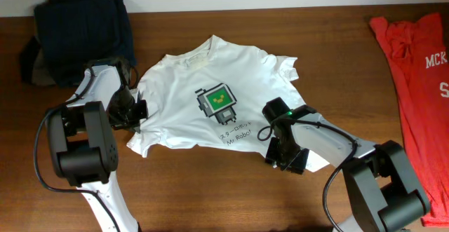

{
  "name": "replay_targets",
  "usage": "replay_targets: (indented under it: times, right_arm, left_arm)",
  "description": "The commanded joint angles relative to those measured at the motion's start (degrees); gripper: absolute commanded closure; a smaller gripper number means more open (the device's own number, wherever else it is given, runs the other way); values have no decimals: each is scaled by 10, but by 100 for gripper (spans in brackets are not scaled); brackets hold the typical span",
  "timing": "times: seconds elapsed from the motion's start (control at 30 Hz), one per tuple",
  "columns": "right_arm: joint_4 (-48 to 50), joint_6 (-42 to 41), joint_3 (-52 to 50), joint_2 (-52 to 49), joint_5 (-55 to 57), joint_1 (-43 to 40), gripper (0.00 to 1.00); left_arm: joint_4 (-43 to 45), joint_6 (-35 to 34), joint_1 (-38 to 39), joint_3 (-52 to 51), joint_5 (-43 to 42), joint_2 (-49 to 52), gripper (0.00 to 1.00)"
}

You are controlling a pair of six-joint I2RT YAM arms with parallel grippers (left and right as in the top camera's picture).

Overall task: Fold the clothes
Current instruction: 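Lift the T-shirt with both grippers, shake and lay it flat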

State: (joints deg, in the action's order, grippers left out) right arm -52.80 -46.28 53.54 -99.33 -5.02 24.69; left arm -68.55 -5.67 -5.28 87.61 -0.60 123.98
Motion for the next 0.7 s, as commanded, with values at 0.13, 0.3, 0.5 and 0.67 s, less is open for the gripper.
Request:
replay_targets:
  times: [0.13,0.3,0.5,0.67]
  right_arm:
    - [38,-9,-11,-4,-15,4,43]
    - [40,-10,-12,-4,-14,4,89]
    - [7,-10,4,13,-5,-20,96]
    - [-153,88,218,147,39,-139,96]
  left_arm:
    - [1,-7,-6,-15,25,19,98]
    - [1,-7,-6,-15,25,19,98]
    - [-58,-7,-6,4,17,19,99]
    - [-184,-8,-6,184,-11,-32,99]
